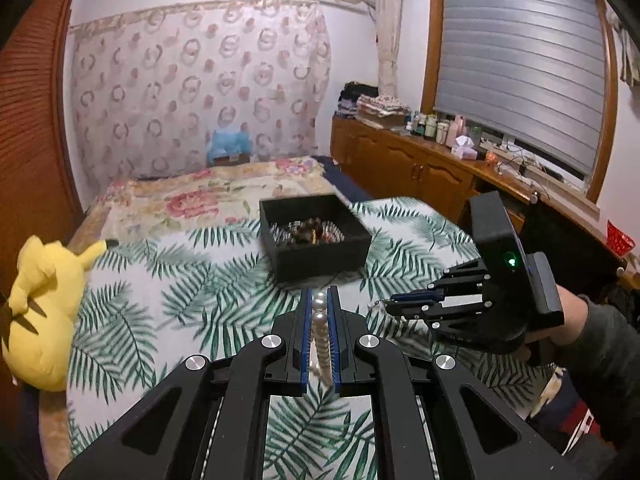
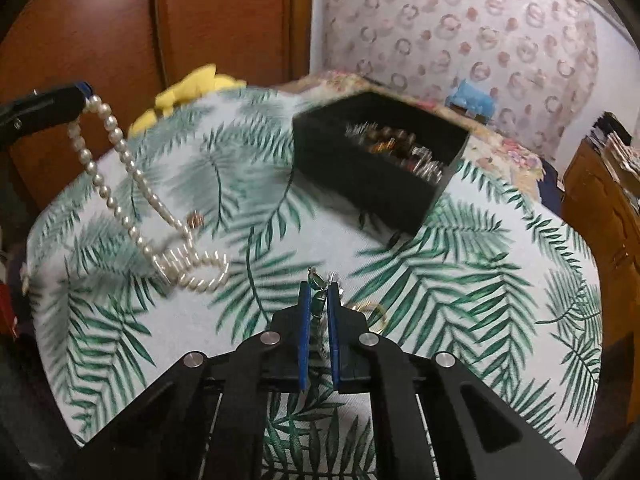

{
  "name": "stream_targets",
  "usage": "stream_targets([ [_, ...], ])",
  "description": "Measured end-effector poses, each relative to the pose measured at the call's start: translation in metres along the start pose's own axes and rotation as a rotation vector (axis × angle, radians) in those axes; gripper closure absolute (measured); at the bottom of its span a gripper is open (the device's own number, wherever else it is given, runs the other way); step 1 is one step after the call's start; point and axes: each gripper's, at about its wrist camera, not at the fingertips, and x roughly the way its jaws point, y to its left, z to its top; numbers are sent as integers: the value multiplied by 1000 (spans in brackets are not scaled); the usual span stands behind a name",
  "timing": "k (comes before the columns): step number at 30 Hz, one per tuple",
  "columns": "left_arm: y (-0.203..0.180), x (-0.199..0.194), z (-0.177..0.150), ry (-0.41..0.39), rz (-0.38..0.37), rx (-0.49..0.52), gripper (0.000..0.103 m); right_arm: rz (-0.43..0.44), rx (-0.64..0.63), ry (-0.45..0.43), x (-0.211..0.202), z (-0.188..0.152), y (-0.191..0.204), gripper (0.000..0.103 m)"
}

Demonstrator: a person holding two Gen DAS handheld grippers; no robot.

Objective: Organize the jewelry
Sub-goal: 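Carry the pearl necklace and silver chain into the black box with both grippers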

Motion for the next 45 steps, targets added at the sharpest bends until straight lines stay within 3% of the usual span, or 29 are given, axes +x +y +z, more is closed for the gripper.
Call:
stream_targets([
  [9, -4, -5, 34, -50, -20, 24, 96, -1, 11, -111, -44, 24, -2, 94],
  [16, -7, -9, 58, -94, -19, 47, 96, -24, 9, -146, -56, 41, -8, 94],
  [28, -10, -2, 97, -151, -3, 75, 96, -59, 71, -169, -48, 71, -42, 94],
  [45, -14, 16, 135, -149, 46, 107, 96, -74, 135, -166, -10, 101, -72, 94],
])
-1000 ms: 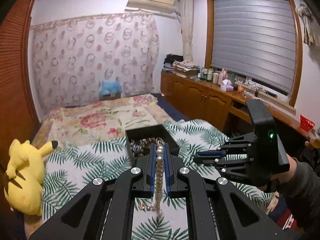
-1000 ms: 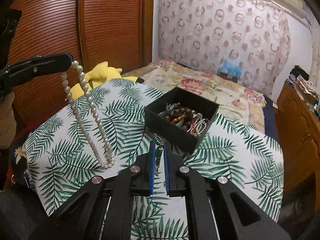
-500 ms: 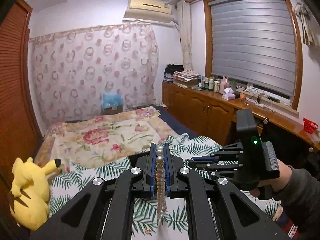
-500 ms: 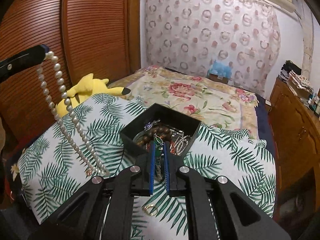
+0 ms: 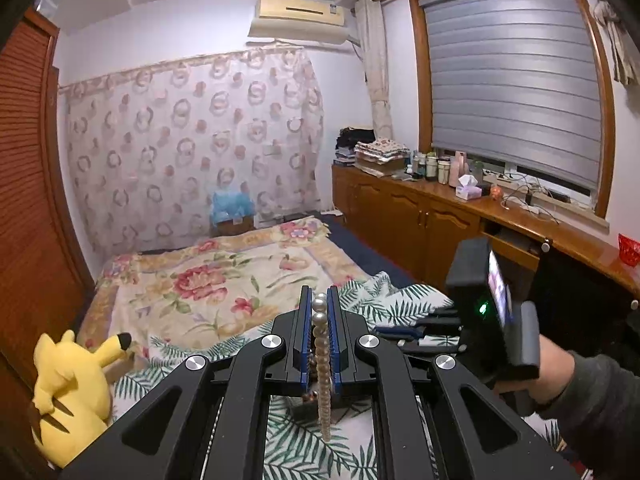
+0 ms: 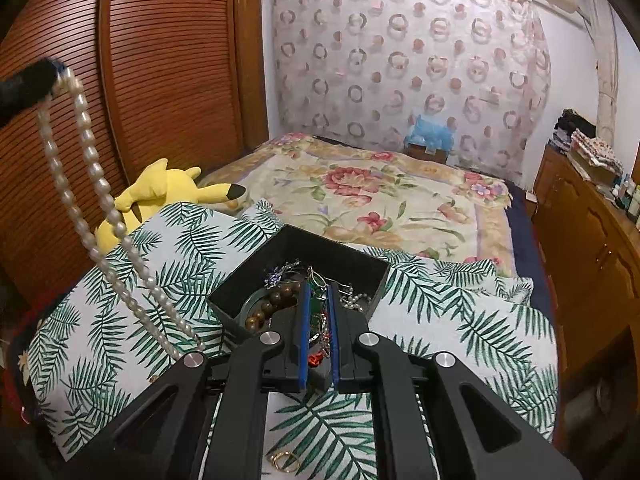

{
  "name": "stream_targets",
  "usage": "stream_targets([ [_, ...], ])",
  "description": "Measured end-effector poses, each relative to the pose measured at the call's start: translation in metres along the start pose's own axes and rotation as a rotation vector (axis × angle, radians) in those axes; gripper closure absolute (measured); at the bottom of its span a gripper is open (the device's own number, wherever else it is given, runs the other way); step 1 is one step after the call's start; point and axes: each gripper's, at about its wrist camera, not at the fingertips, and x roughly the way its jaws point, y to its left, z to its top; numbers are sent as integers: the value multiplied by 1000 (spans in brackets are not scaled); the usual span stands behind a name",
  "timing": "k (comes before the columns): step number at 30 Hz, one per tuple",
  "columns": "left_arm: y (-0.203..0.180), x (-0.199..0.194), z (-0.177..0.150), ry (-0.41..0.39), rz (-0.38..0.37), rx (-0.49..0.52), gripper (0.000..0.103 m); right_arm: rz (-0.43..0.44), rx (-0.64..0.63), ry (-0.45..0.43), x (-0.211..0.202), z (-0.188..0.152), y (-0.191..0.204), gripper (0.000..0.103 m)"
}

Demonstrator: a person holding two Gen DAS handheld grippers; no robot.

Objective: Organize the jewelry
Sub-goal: 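Carry the pearl necklace and silver chain into the black box with both grippers, then move both grippers back to the gold flower brooch and gold ring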

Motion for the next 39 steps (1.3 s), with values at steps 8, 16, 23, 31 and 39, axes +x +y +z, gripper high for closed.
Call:
stream_targets([
  [8, 0, 9, 21, -8, 14, -1, 96, -17, 33, 52, 35, -15, -7, 93],
  [16, 1, 32, 34, 5, 46, 4, 96, -1, 45, 58, 40, -25, -9, 78],
  [23, 7, 61, 31, 38, 64, -25, 96, -13, 58, 32, 26, -34, -18, 71],
  [31, 17, 94, 9, 125, 54, -63, 96, -33, 31, 37, 14, -51, -19, 71],
  [39, 16, 122, -25, 218, 32, -80, 96, -24, 37, 28, -1, -67, -12, 71],
])
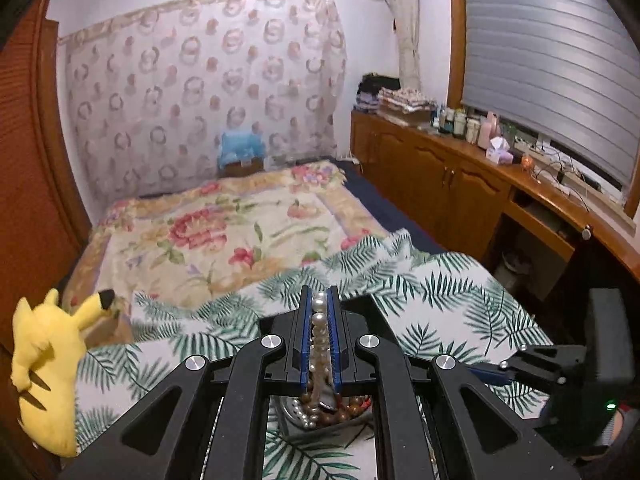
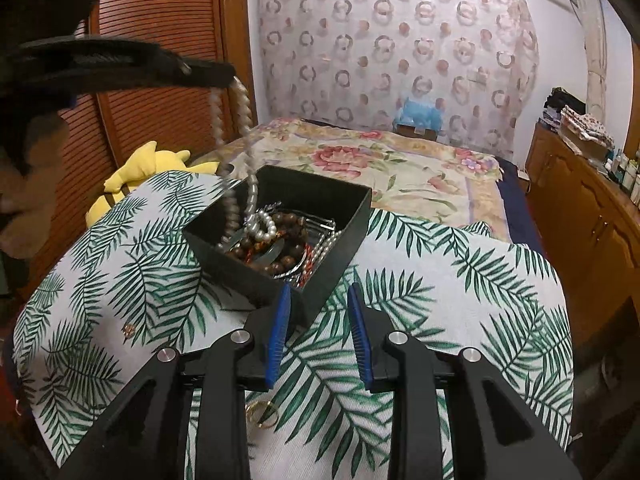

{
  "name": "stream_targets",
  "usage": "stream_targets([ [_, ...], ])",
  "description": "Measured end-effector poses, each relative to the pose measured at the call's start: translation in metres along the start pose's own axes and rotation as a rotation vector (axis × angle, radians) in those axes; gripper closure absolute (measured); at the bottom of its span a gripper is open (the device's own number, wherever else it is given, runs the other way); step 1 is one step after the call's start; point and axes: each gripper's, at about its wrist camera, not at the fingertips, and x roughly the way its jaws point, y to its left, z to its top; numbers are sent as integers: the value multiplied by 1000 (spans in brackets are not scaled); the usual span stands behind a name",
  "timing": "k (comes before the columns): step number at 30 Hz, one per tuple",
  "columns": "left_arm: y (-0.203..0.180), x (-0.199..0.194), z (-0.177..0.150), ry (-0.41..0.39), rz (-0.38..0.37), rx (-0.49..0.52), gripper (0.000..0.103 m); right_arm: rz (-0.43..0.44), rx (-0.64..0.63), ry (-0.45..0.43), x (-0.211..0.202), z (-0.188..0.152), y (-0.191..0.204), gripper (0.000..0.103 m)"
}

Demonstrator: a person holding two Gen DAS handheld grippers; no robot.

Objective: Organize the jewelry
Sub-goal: 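Move both grippers back to the gold flower brooch and gold ring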

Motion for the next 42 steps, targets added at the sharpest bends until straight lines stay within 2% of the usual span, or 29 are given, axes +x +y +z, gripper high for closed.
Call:
stream_targets([
  [6, -8, 15, -24, 47, -2, 29, 95, 5, -7, -4, -13, -10, 5, 71],
  [7, -8, 18, -30, 57, 1, 31, 87, 7, -6, -7, -15, -12, 6, 71],
  [8, -7, 20, -34, 64, 6, 31, 65, 11, -4, -9, -16, -14, 6, 71],
  [10, -6, 22, -42, 70, 4, 29, 39, 16, -3, -11, -19, -21, 9, 71],
  [13, -1, 25, -58, 93, 21, 15, 26, 16, 4, 1, -16, -29, 9, 71],
  [16, 6, 25, -76, 119, 17, 7, 19, 18, 8, 11, -15, -35, 9, 71],
  [30, 7, 0, -132, 153, 27, 33, 14, 26, 3, 58, -17, -62, 22, 71],
  [36, 8, -15, -148, 167, 24, 45, 14, 32, -6, 67, -18, -71, 29, 61],
  [42, 13, -24, -163, 187, 26, 40, 14, 28, -42, 83, -18, -75, 37, 58],
])
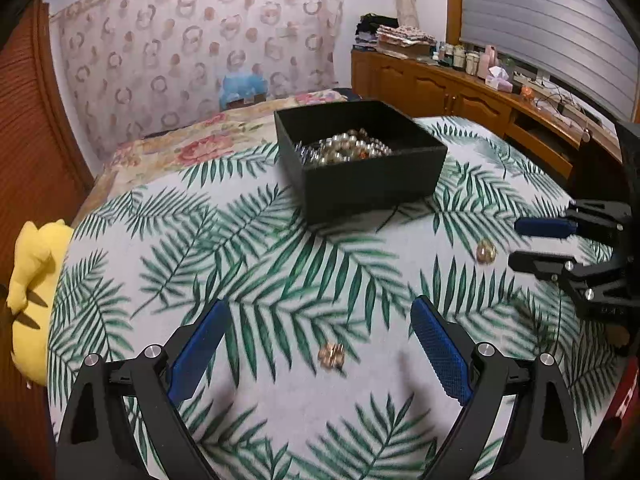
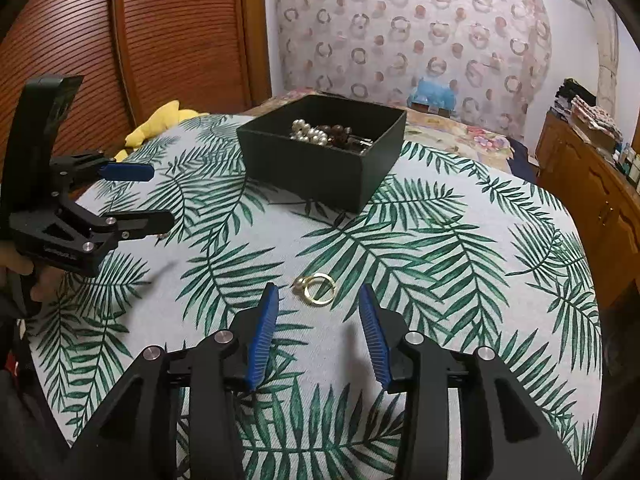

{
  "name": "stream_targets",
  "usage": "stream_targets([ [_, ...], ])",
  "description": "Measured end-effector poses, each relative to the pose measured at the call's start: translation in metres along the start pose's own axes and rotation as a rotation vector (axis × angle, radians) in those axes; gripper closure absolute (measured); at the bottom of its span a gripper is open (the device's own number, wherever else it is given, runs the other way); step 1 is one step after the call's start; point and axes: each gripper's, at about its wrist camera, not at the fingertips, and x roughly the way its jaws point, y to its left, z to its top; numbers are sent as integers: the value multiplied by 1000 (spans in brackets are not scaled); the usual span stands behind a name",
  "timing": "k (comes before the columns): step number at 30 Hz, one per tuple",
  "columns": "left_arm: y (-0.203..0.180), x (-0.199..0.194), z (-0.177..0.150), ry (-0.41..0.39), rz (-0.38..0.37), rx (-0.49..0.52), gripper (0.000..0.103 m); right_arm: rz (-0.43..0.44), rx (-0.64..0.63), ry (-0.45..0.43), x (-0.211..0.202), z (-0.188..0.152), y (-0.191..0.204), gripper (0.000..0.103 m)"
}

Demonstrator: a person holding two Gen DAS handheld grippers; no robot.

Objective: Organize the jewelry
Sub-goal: 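Move both grippers back to the gold flower brooch and gold ring, then grasp gold flower brooch with left gripper while right gripper grasps gold ring, then carry the brooch and ring into the black box with both grippers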

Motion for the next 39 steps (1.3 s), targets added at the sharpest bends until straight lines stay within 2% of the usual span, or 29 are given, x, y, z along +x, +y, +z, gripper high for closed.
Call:
stream_targets([
  [11, 10, 3, -20, 37, -29, -30, 14, 11, -43, 79, 16, -1, 7, 58],
  [15, 7, 5, -23, 44, -43, -23, 14, 0, -48, 83, 23, 6, 7, 58],
  [16, 6, 4, -24, 43, -48, -19, 17, -1, -44, 87, 26, 8, 5, 58],
  [17, 5, 4, -24, 44, -52, -14, 25, -5, -45, 86, 27, 9, 4, 58],
  [19, 2, 4, -26, 49, -56, -5, 36, -12, -49, 88, 30, 12, 2, 59],
  [20, 1, 3, -26, 47, -60, -2, 43, -11, -50, 88, 31, 13, 2, 63],
  [21, 1, 3, -26, 44, -61, -1, 47, -7, -52, 87, 31, 13, 1, 76],
  [23, 1, 3, -25, 42, -58, 4, 60, -10, -65, 94, 30, 14, 2, 76],
  [26, 1, 4, -25, 43, -59, 5, 71, -1, -70, 93, 29, 13, 3, 76],
  [30, 1, 5, -23, 39, -62, 5, 77, 0, -56, 81, 26, 12, 1, 76],
  [32, 1, 5, -23, 37, -56, 5, 87, 3, -55, 76, 25, 12, 1, 76],
  [33, 1, 5, -23, 37, -61, 6, 89, 3, -57, 74, 24, 12, 2, 76],
  [39, 1, 0, -21, 6, -69, 3, 89, -1, -85, 61, 19, 18, 9, 76],
])
